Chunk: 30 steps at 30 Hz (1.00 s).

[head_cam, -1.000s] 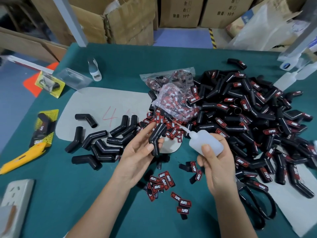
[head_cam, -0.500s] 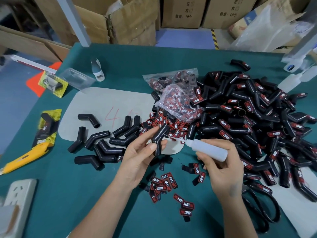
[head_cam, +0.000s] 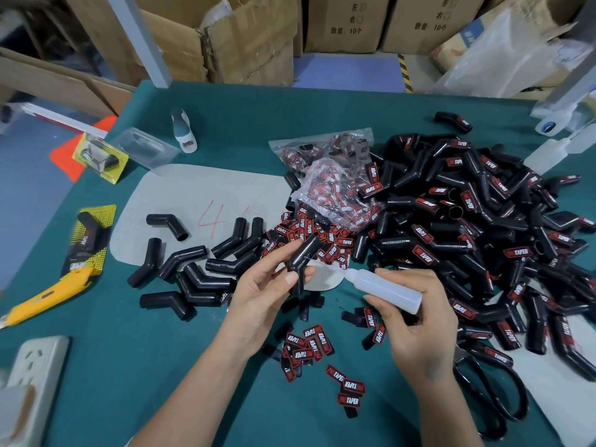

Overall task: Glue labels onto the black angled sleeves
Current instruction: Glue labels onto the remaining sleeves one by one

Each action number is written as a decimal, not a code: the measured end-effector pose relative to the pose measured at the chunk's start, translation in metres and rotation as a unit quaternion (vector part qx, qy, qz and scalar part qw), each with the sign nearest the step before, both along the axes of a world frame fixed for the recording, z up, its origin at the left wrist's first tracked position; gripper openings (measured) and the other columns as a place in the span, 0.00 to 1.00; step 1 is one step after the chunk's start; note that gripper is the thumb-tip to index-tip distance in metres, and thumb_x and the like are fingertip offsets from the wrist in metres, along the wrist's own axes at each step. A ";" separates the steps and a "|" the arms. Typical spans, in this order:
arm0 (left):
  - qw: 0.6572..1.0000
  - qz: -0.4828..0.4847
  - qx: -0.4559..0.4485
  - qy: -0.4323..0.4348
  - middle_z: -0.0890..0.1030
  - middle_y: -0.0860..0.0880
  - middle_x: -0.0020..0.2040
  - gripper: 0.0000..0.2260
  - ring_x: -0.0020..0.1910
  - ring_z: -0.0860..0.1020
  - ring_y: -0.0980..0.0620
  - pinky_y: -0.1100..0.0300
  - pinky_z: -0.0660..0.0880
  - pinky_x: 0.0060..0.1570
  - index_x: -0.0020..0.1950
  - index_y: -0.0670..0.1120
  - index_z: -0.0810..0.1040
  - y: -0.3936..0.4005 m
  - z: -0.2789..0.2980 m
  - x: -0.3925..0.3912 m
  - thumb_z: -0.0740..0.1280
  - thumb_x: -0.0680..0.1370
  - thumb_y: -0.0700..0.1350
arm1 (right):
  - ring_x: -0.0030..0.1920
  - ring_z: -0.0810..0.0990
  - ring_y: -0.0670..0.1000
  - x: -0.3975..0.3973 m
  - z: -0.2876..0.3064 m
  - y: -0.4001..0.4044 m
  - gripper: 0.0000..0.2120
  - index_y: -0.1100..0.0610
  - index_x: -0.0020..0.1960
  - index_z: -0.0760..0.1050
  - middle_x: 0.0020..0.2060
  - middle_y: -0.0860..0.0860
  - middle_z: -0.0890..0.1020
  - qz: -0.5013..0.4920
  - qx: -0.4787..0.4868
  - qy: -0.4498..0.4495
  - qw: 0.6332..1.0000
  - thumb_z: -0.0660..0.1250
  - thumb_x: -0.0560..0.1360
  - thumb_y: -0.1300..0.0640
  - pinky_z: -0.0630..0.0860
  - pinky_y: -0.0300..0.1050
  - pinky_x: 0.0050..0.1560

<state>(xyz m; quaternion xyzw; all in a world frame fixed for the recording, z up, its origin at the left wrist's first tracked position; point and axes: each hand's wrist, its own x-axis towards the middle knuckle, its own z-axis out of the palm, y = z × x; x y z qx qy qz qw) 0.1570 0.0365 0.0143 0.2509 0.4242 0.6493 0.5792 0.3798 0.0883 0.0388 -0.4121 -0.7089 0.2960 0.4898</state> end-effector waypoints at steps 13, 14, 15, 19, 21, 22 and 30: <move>0.904 0.148 0.060 0.396 0.79 0.54 0.63 0.04 0.66 0.78 0.47 0.61 0.74 0.64 0.52 0.53 0.86 0.000 -0.003 -0.001 0.72 0.80 0.47 | 0.37 0.84 0.52 -0.008 0.003 0.004 0.17 0.40 0.53 0.79 0.47 0.51 0.86 0.067 -0.287 0.117 0.948 0.78 0.69 0.35 0.82 0.42 0.39; 0.898 0.148 0.058 0.410 0.79 0.54 0.63 0.04 0.66 0.78 0.47 0.61 0.74 0.65 0.52 0.52 0.86 0.000 -0.004 -0.002 0.72 0.80 0.46 | 0.37 0.84 0.52 -0.007 0.002 0.005 0.19 0.41 0.53 0.79 0.47 0.52 0.86 0.068 -0.293 0.120 0.946 0.78 0.68 0.34 0.82 0.42 0.39; 0.892 0.148 0.053 0.423 0.79 0.54 0.62 0.03 0.66 0.78 0.47 0.61 0.73 0.65 0.51 0.51 0.86 0.000 -0.005 -0.003 0.72 0.80 0.45 | 0.37 0.84 0.52 -0.007 0.002 0.005 0.19 0.41 0.53 0.79 0.46 0.52 0.86 0.068 -0.297 0.125 0.944 0.78 0.68 0.34 0.82 0.42 0.39; 0.879 0.149 0.045 0.451 0.79 0.54 0.61 0.04 0.65 0.78 0.46 0.58 0.73 0.65 0.49 0.50 0.85 -0.001 -0.005 -0.002 0.70 0.80 0.45 | 0.37 0.84 0.51 -0.006 0.000 0.006 0.12 0.40 0.52 0.80 0.46 0.52 0.86 0.077 -0.295 0.130 0.943 0.77 0.71 0.43 0.81 0.41 0.38; 0.873 0.166 0.044 0.456 0.79 0.53 0.61 0.05 0.64 0.78 0.46 0.51 0.76 0.64 0.49 0.50 0.85 -0.001 -0.006 -0.005 0.69 0.81 0.43 | 0.37 0.84 0.51 -0.006 0.000 0.007 0.11 0.41 0.52 0.80 0.45 0.52 0.86 0.074 -0.294 0.136 0.943 0.76 0.71 0.44 0.81 0.41 0.38; 0.872 0.179 0.041 0.454 0.79 0.53 0.61 0.05 0.63 0.78 0.46 0.47 0.77 0.62 0.48 0.49 0.84 -0.001 -0.006 -0.008 0.69 0.81 0.42 | 0.37 0.83 0.51 -0.004 0.000 0.008 0.11 0.42 0.52 0.80 0.44 0.53 0.85 0.068 -0.293 0.145 0.943 0.76 0.71 0.45 0.81 0.41 0.38; 0.861 0.181 0.058 0.473 0.79 0.54 0.63 0.04 0.65 0.78 0.50 0.57 0.74 0.64 0.51 0.50 0.85 -0.003 -0.002 -0.006 0.70 0.82 0.43 | 0.36 0.83 0.51 -0.001 -0.001 0.011 0.12 0.45 0.53 0.81 0.41 0.54 0.85 0.067 -0.295 0.168 0.938 0.76 0.71 0.47 0.81 0.42 0.37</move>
